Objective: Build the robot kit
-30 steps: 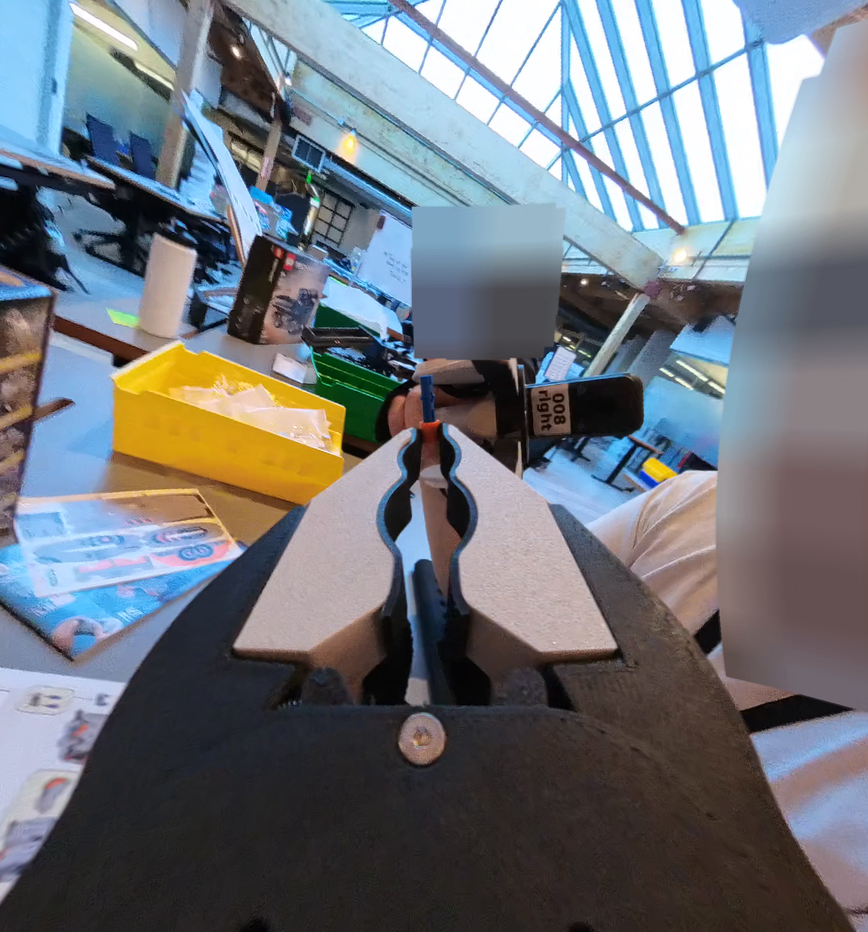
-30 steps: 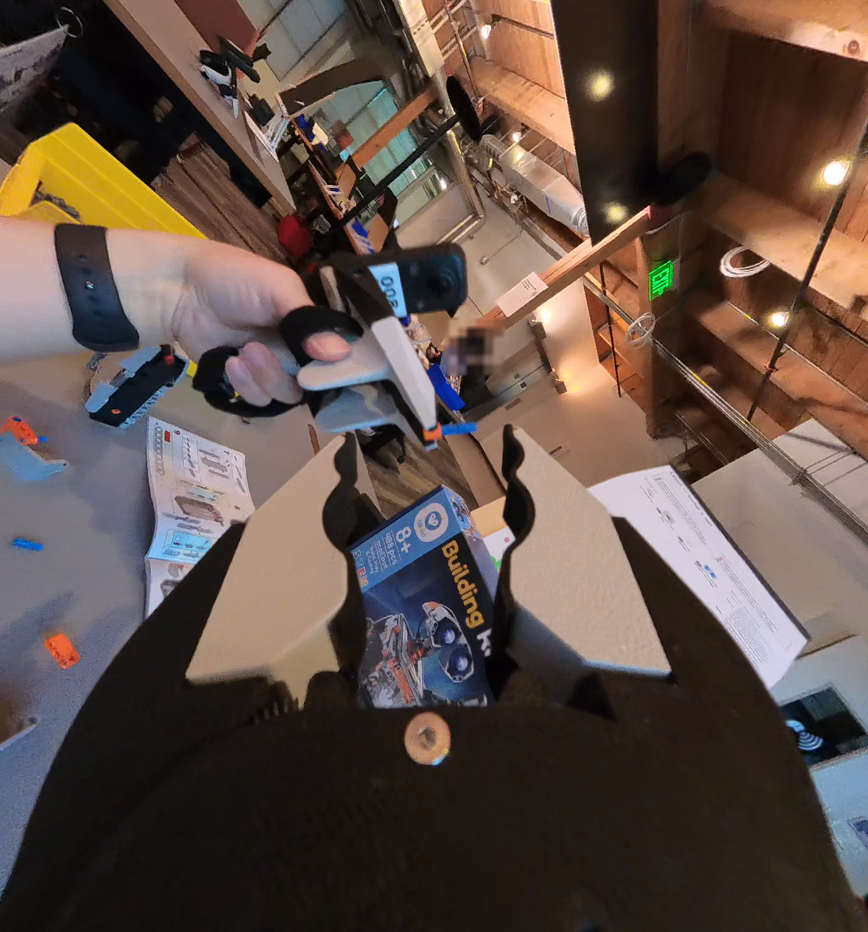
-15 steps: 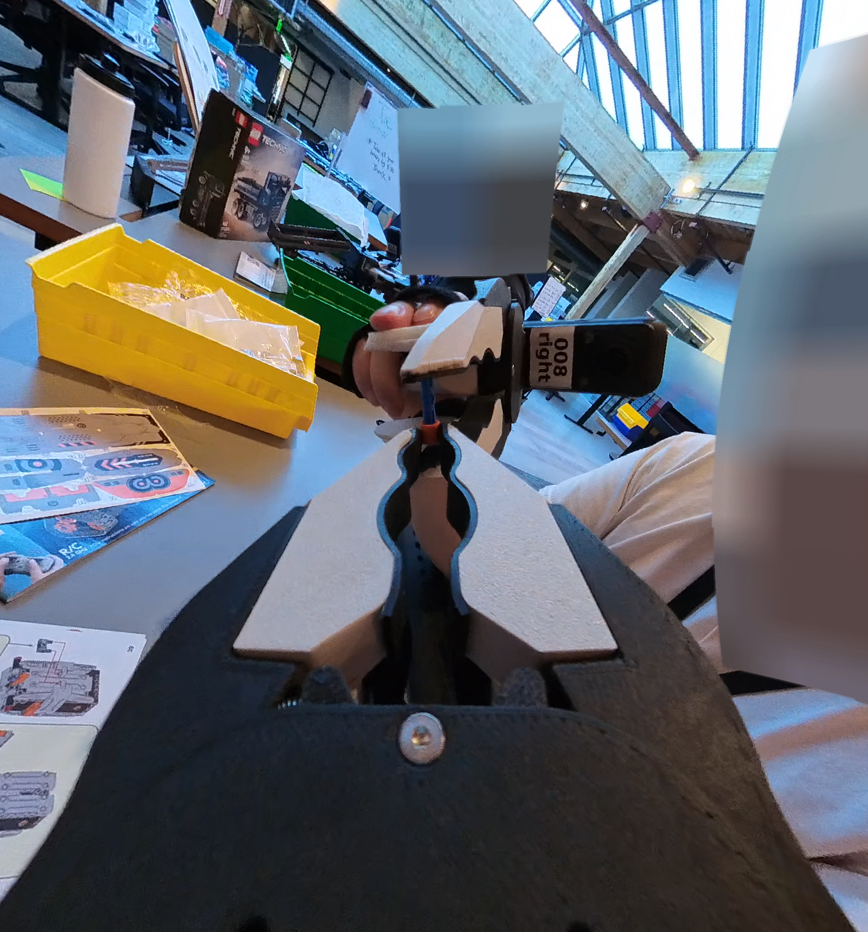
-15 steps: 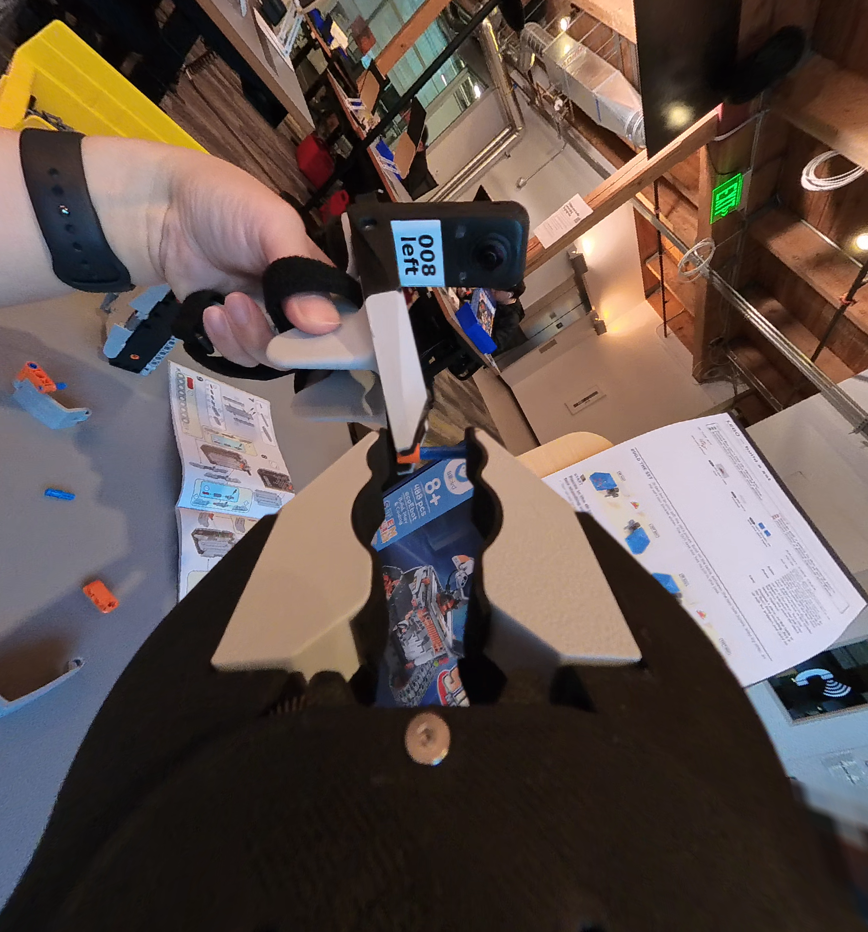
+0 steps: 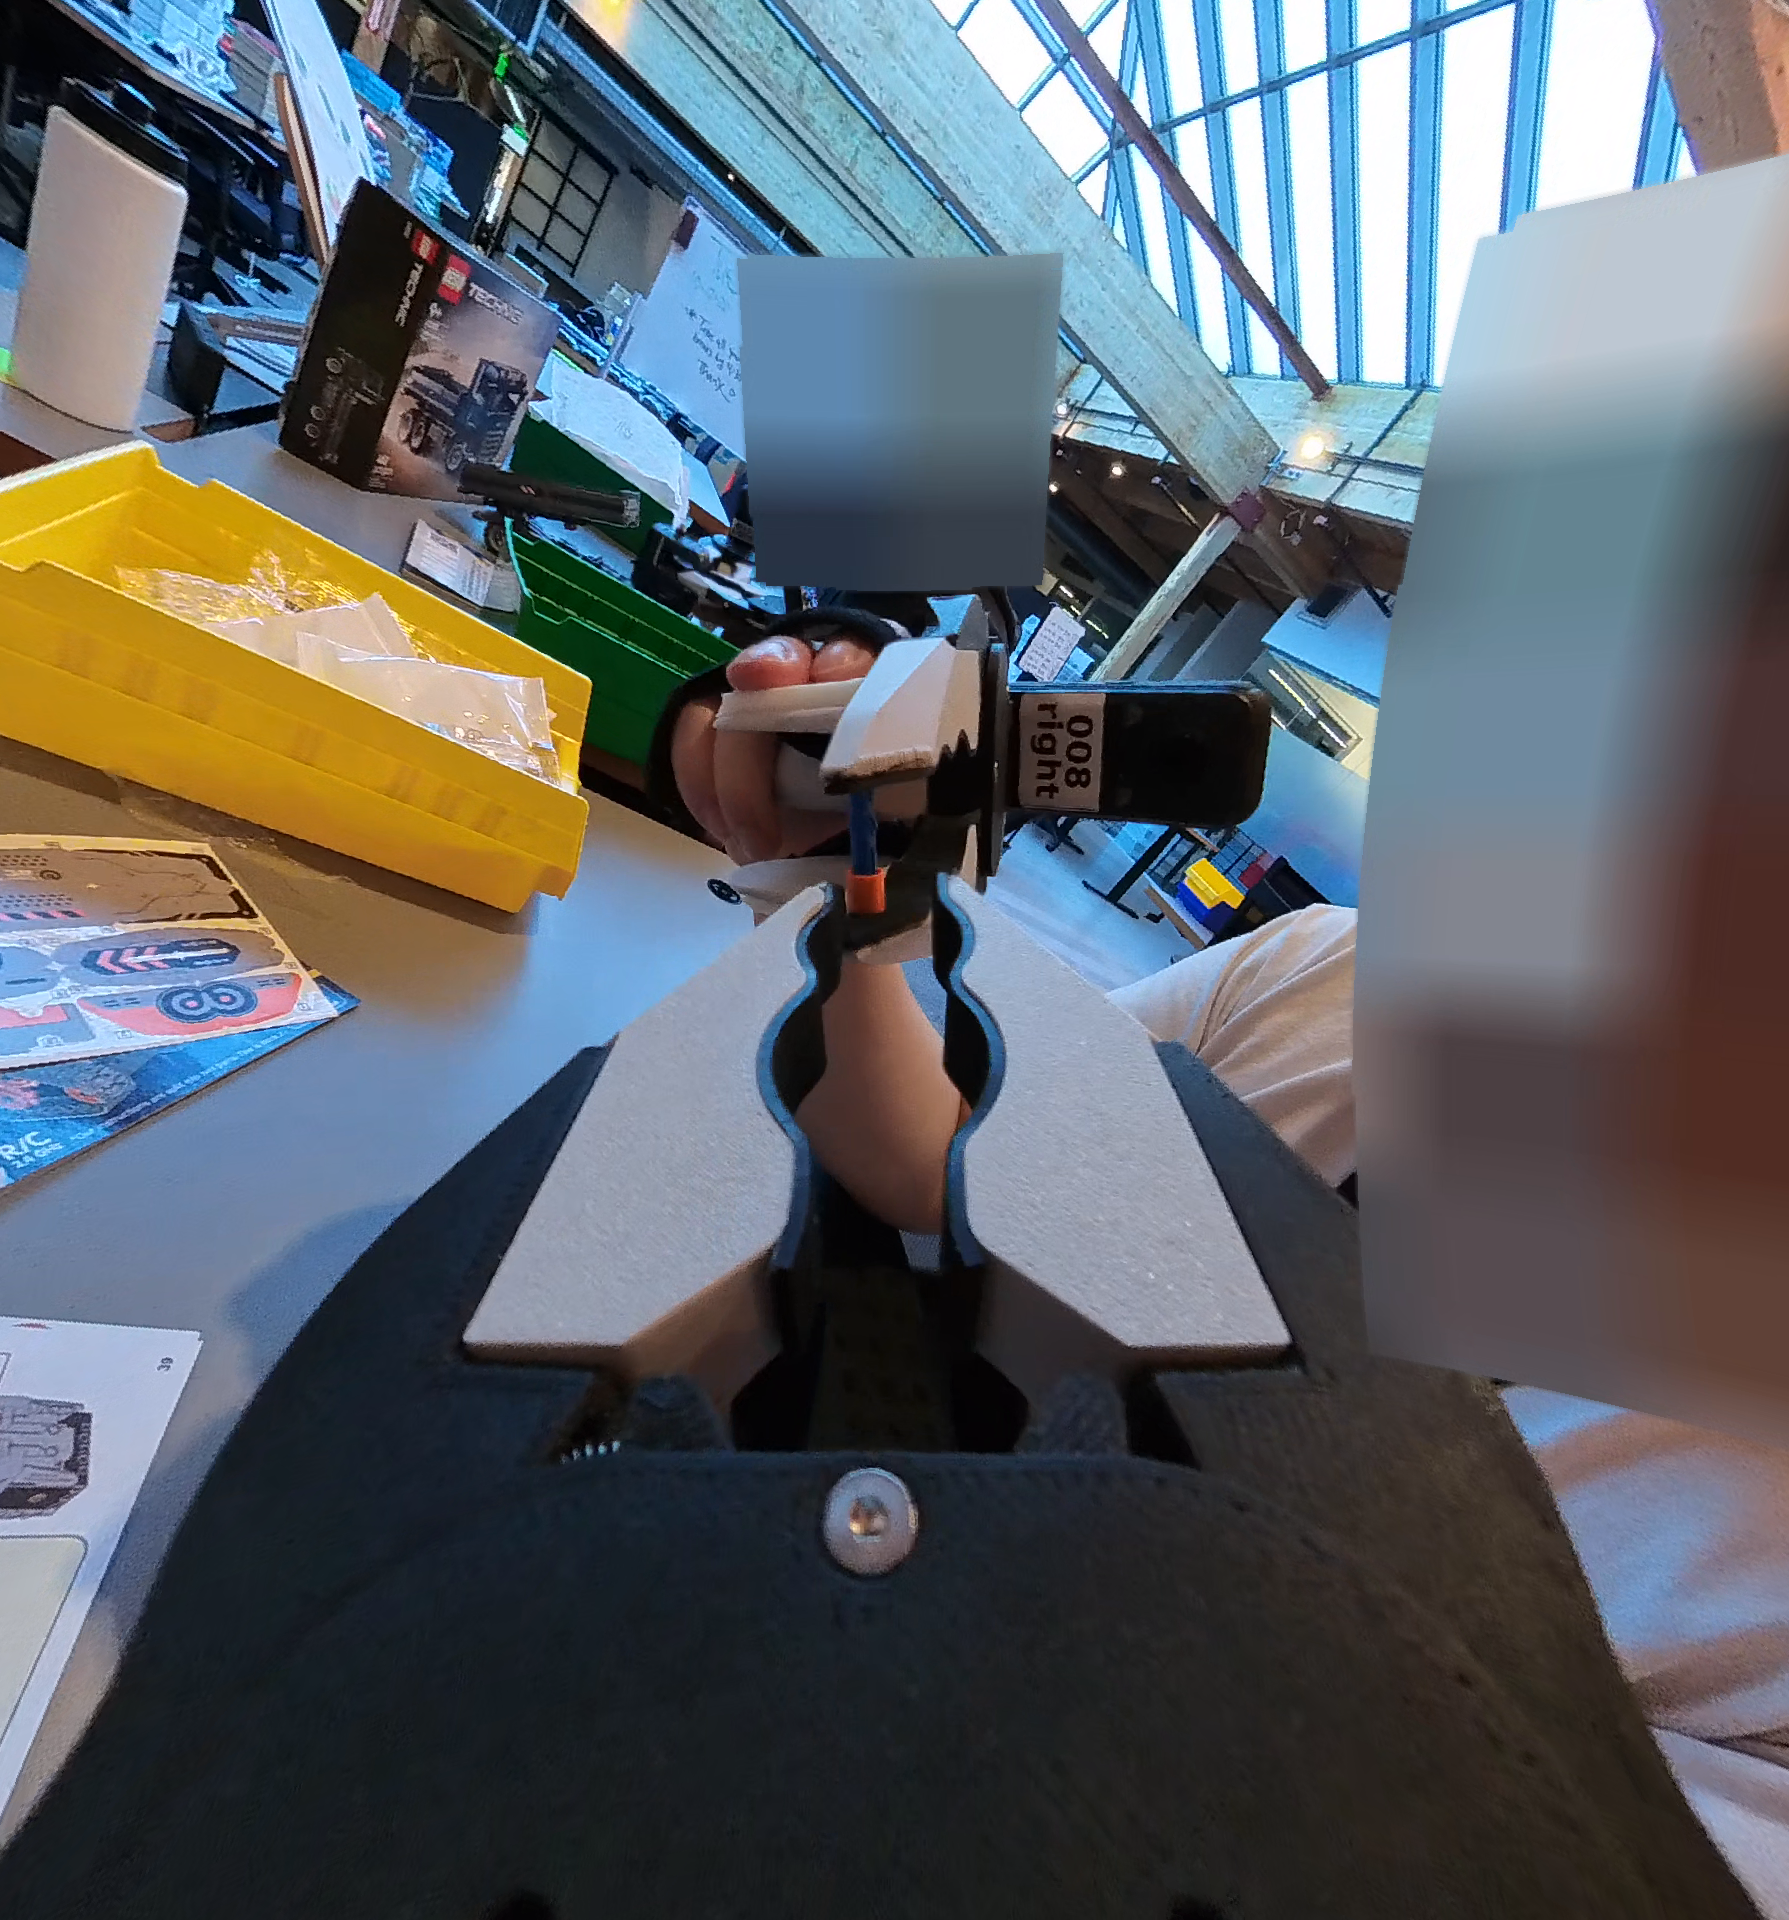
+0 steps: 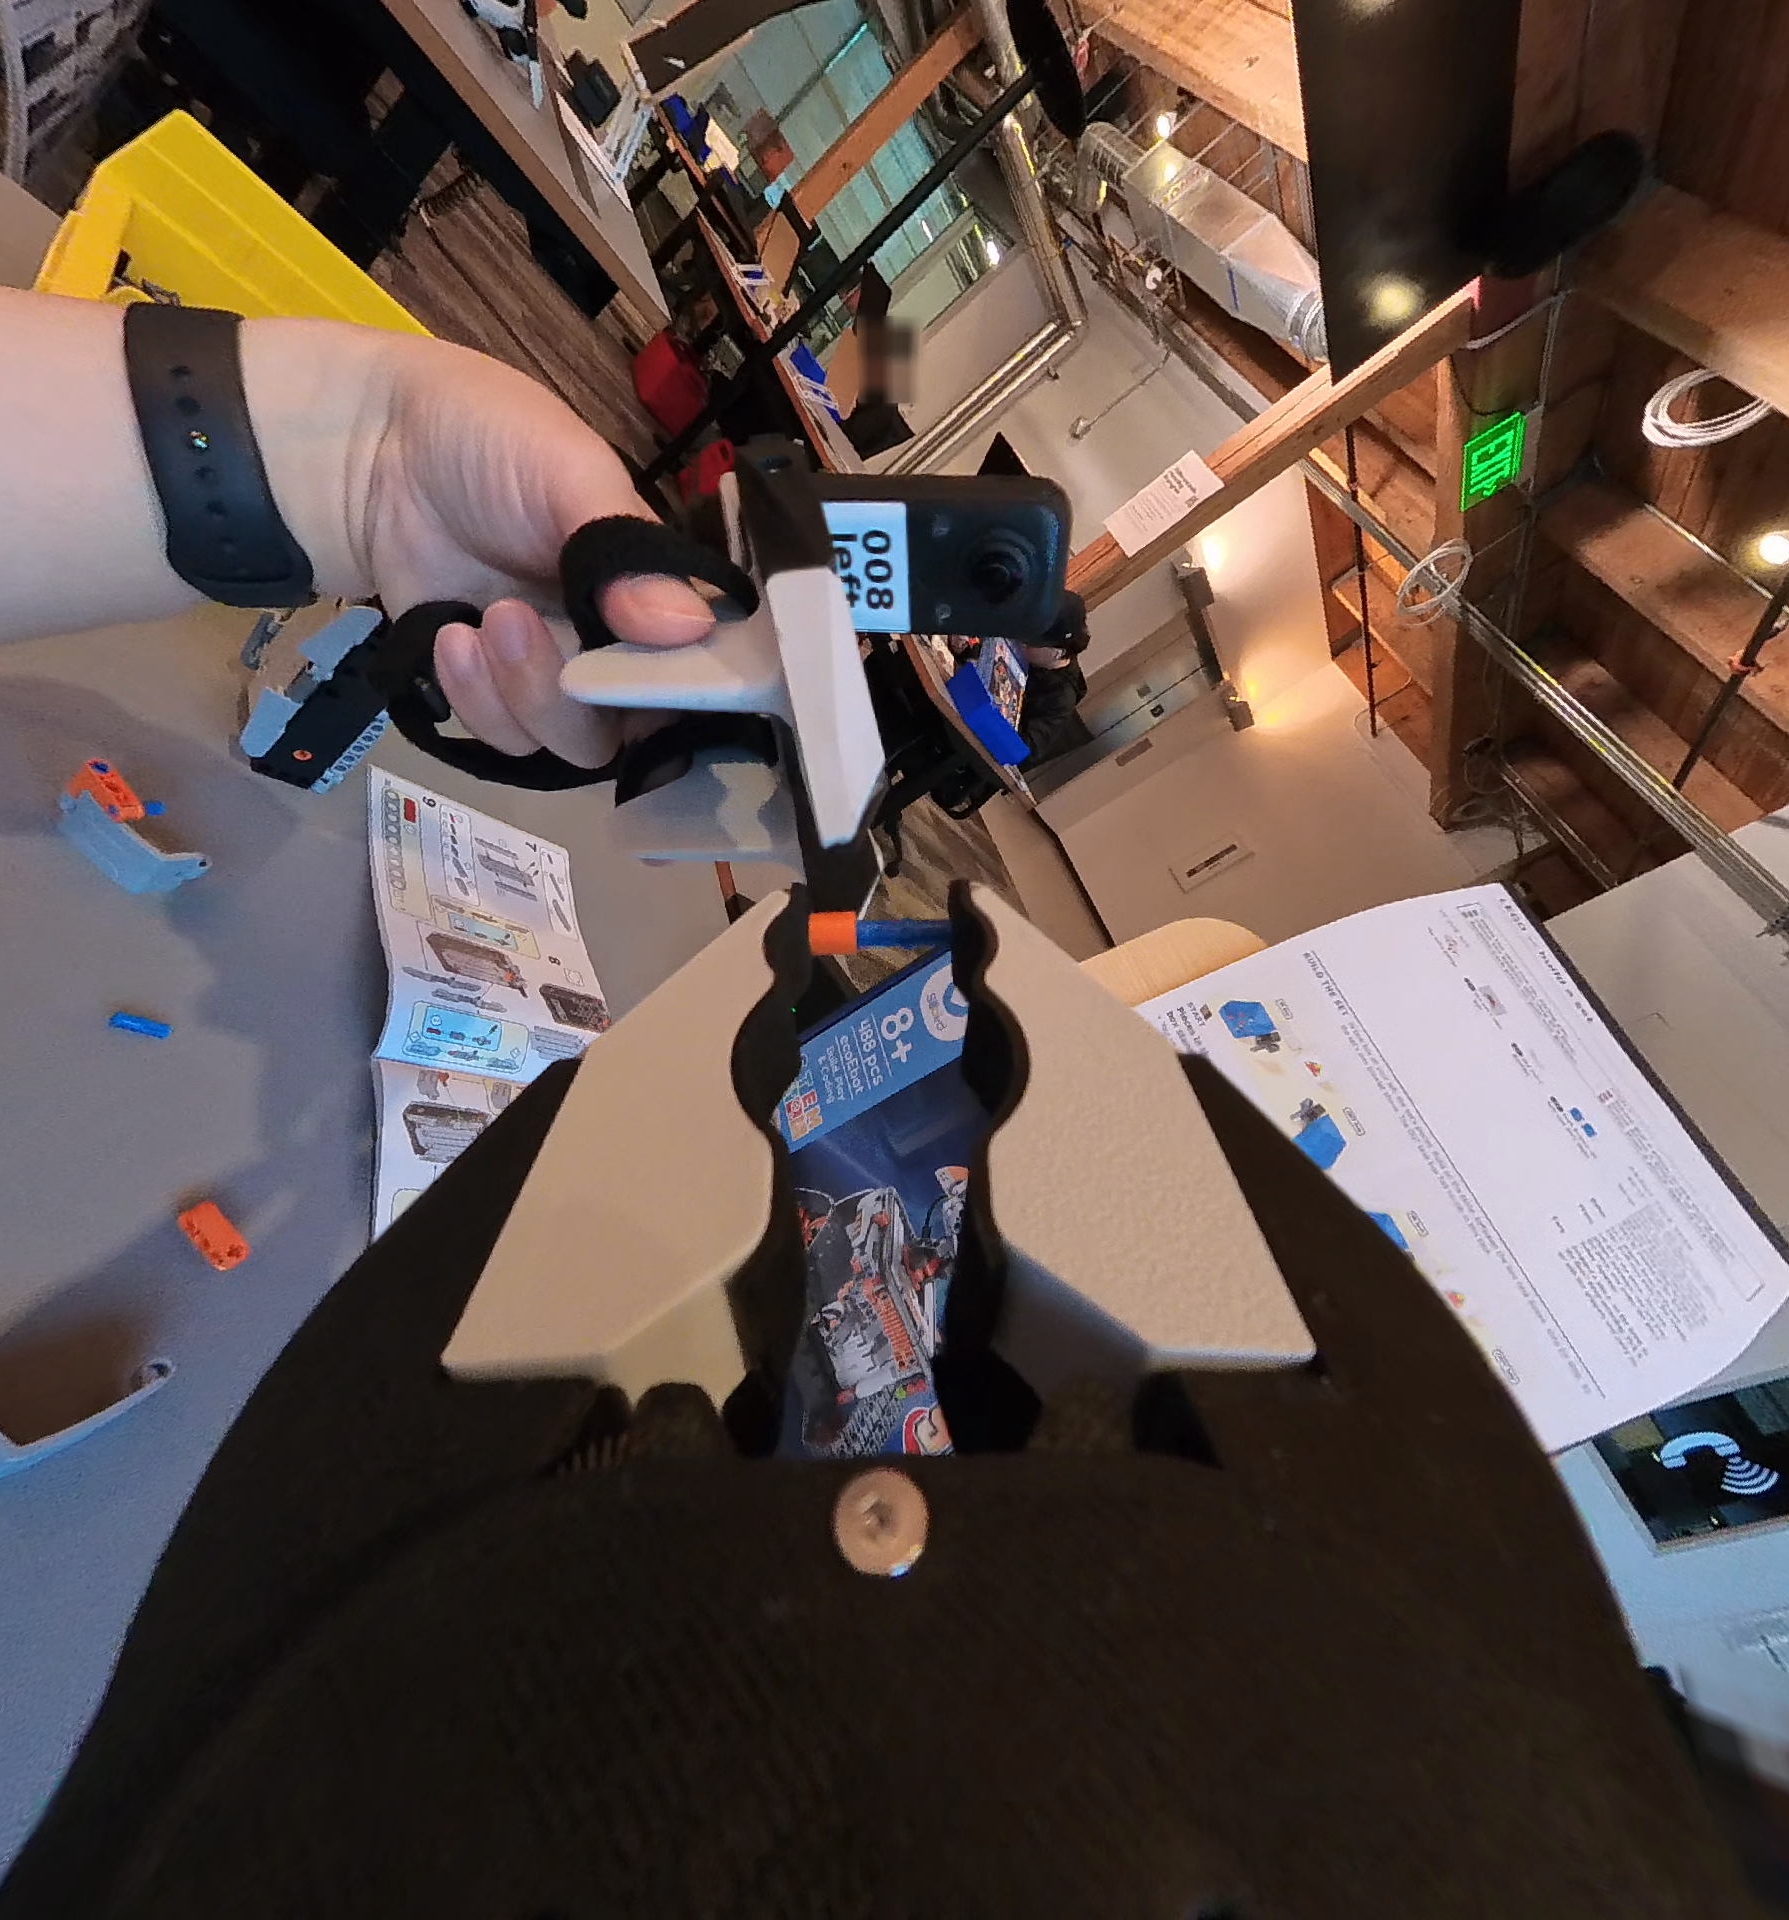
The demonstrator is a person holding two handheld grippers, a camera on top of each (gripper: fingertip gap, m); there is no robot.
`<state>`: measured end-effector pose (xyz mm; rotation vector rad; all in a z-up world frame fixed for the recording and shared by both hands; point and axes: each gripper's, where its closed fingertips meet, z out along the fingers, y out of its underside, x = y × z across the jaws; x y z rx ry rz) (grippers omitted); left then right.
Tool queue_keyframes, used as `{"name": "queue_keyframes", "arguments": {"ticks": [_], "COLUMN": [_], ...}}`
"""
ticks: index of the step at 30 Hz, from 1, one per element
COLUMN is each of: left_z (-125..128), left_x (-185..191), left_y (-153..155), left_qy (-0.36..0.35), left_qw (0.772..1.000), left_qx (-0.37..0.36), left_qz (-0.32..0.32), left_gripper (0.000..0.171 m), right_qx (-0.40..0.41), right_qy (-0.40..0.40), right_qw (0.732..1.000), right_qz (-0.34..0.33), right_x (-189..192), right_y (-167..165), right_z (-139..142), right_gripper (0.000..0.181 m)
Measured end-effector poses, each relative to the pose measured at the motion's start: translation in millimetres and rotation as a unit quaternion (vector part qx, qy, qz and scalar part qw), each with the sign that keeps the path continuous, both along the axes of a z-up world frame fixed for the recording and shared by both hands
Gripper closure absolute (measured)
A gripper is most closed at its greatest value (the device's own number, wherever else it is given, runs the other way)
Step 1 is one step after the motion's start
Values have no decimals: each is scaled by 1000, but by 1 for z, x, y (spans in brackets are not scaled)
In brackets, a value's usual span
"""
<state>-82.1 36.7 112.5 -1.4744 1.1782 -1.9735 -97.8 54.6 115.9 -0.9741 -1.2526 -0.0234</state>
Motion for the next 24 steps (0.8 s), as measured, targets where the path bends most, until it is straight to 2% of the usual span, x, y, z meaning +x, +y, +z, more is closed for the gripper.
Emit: {"name": "queue_keyframes", "arguments": {"ticks": [4,9,12,14,17,24], "left_z": [0,3,5,6,2,6], "left_x": [1,-2,-3,-4,0,0], "left_y": [-3,-13,-17,-22,-26,-30], "left_qy": [-1,-15,-26,-30,-24,-31], "left_qw": [1000,999,998,997,996,995], "left_qx": [3,16,27,23,35,47], "left_qz": [-11,-41,-48,-66,-79,-84], "left_gripper": [168,171,170,159,166,167], "right_qx": [11,11,15,24,32,37], "right_qy": [1,14,18,17,3,3], "right_qw": [1000,999,998,998,997,997], "right_qz": [12,48,55,57,64,75], "right_x": [-3,-7,-8,-8,-11,-10], "right_y": [-5,-17,-20,-23,-26,-32], "right_z": [2,7,9,11,8,11], "right_gripper": [156,157,157,156,156,155]}}
